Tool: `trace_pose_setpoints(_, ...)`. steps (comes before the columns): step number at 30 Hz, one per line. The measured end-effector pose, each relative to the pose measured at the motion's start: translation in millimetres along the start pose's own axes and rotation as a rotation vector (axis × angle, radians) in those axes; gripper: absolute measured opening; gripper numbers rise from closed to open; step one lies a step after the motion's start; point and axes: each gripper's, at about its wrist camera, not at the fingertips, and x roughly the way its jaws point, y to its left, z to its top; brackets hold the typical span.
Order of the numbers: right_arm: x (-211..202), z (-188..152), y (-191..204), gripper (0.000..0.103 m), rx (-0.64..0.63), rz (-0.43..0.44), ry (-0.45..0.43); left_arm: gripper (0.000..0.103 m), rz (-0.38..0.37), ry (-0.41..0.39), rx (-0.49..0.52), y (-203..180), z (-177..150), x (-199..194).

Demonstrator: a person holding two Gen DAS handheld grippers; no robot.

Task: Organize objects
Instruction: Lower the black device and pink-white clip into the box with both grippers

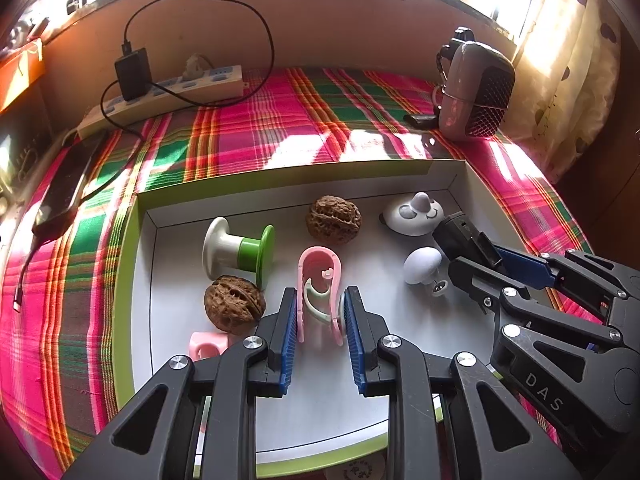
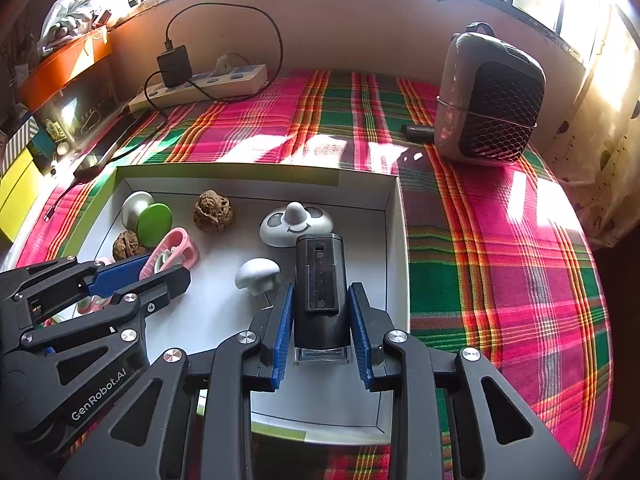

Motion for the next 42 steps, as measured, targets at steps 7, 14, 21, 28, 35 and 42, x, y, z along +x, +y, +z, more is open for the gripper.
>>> trace_pose_setpoints(7,4.1,-1.0,0.2,0.029,0.012,0.001,0.006,0.021,0.011,-0.005,0.004,-0.1,2.3,2.1)
trace_pose_setpoints(14,5.2,-1.6,-0.1,0.029,0.018,0.008,0.0,0.021,0.011,-0.005,0.003,-0.2,2.5,3.1)
trace_pose_setpoints(21,6.6,-2.6,-0.2,0.029,0.024,0.016,-0.002,0.021,0.011,-0.003,-0.001,0.9,3.8,3.6)
trace_pose_setpoints(28,6.0,-2.8,0.0,0.029,0.025,0.014,-0.004,0.022,0.017,-0.006,0.003,0.7,3.9,3.9)
trace_pose_setpoints(35,3.1,-4.2,-0.3,0.029,0.026,0.007,-0.02,0.022,0.022,-0.007,0.007,0.3,3.8,4.2)
trace_pose_setpoints(42,0.5,-5.9,-1.8,0.029,0.035,0.006,-0.035,0.022,0.025,-0.008,0.011,-0.2,3.0,3.8)
